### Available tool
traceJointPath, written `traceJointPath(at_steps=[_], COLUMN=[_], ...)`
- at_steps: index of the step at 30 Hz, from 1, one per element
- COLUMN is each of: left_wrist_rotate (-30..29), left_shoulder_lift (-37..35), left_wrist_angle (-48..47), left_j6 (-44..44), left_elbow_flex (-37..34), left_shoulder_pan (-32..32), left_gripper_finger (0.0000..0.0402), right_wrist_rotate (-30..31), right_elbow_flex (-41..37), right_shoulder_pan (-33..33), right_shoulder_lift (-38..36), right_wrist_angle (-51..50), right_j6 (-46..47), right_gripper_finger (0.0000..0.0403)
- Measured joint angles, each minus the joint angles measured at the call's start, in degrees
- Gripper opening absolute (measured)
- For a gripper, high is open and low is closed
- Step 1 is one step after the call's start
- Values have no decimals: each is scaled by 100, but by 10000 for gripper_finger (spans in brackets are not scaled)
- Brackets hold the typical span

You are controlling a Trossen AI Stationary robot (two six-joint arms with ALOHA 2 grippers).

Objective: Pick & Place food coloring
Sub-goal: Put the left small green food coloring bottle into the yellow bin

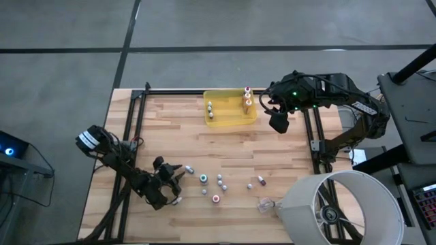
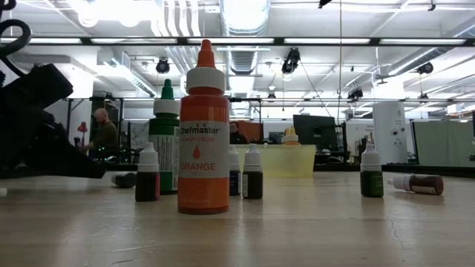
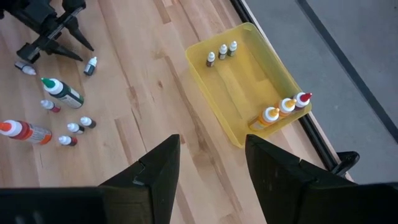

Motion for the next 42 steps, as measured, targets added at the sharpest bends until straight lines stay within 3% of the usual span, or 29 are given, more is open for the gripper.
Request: traceJointPath(at_steps=[11,42], left_wrist_rotate=[288,1417], left_shoulder_lift=[-43,-611], left_wrist_angle=[130,2298], left_j6=[348,2955], left_elbow_flex=[-186,-1018], left_shoulder_pan=[62,828], left_gripper_finger=[139,139], right_wrist_rotate=[0,0], right_elbow_flex=[0,0], right_shoulder_pan=[-2,-2], right_shoulder_lift=[0,-2], right_wrist_angle=[0,170], right_j6=[2,2], right_gripper_finger=[173,173])
